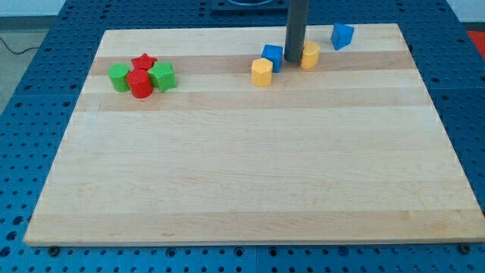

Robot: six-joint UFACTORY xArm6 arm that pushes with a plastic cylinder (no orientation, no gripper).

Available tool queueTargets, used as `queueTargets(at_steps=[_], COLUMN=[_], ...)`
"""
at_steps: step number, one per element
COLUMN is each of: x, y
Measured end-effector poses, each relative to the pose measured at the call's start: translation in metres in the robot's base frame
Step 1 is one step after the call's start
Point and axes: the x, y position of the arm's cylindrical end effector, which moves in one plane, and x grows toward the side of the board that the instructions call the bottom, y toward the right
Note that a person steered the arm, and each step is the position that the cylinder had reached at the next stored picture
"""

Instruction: Move the yellow heart to the left of the blue triangle

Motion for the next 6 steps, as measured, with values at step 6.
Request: queueTargets(at_steps=[6], x=[-0.016], y=[0.042])
